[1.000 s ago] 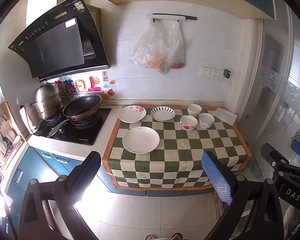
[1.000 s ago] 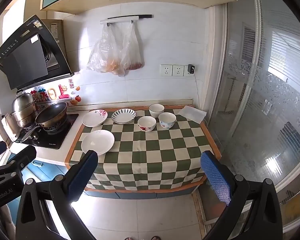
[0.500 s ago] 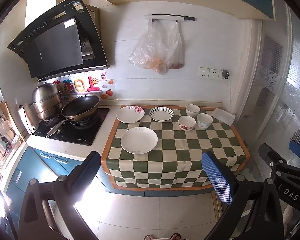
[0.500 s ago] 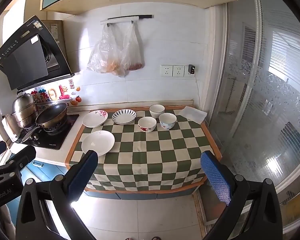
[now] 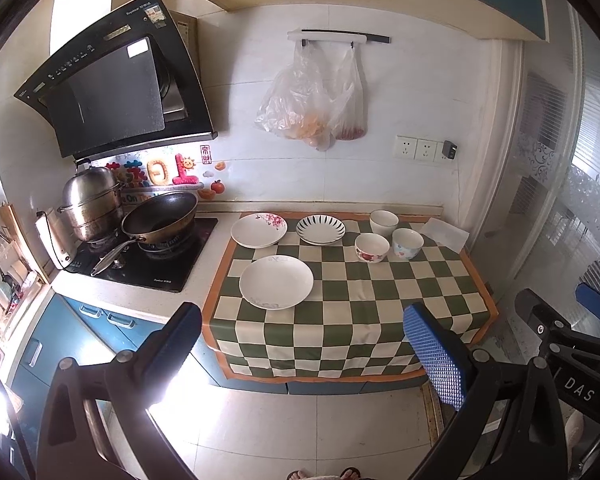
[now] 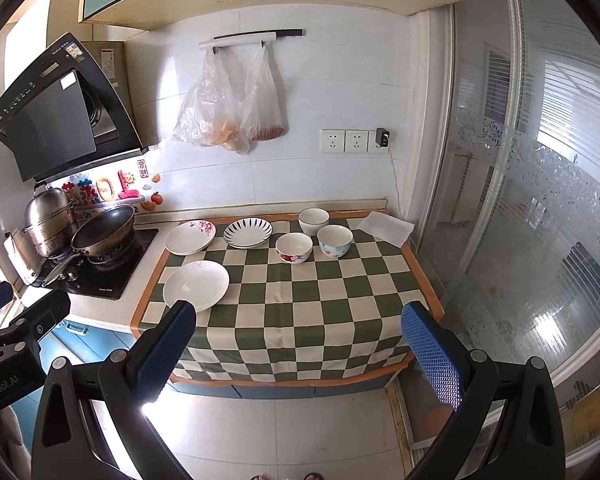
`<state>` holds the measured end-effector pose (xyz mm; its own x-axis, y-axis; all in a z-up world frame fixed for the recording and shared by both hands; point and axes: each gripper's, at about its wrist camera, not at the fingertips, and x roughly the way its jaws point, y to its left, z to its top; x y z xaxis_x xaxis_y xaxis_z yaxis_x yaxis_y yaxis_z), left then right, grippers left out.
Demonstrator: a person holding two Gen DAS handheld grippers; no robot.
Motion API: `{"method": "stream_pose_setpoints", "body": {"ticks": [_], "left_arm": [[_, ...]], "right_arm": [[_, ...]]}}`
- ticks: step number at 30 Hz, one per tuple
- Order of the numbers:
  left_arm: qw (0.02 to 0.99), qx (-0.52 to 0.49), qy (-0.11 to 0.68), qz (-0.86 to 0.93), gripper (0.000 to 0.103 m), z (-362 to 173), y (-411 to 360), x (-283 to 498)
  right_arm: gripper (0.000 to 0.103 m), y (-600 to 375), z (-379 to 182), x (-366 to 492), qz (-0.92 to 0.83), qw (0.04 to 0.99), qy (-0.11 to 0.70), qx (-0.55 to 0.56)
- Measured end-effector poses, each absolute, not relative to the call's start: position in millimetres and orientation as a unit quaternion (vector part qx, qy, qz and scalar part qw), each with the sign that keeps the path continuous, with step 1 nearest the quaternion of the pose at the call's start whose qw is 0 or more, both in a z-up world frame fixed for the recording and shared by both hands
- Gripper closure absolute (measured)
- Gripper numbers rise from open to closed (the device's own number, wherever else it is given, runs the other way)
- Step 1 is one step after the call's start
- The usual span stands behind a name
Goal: Organize plates and bowls
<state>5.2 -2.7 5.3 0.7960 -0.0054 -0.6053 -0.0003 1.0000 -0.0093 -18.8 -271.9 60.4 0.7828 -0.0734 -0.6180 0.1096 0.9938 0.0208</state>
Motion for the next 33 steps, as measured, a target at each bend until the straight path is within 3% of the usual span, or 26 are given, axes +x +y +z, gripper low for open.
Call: {"method": "stream_pose_setpoints", "body": {"ticks": [33], "left_arm": [[0.948, -0.005, 0.319, 0.000, 0.000, 4.7, -3.6, 4.5]], "right_arm": [[0.000, -273.6, 62.0, -15.1, -0.050, 0.944, 0.325, 0.033]]}}
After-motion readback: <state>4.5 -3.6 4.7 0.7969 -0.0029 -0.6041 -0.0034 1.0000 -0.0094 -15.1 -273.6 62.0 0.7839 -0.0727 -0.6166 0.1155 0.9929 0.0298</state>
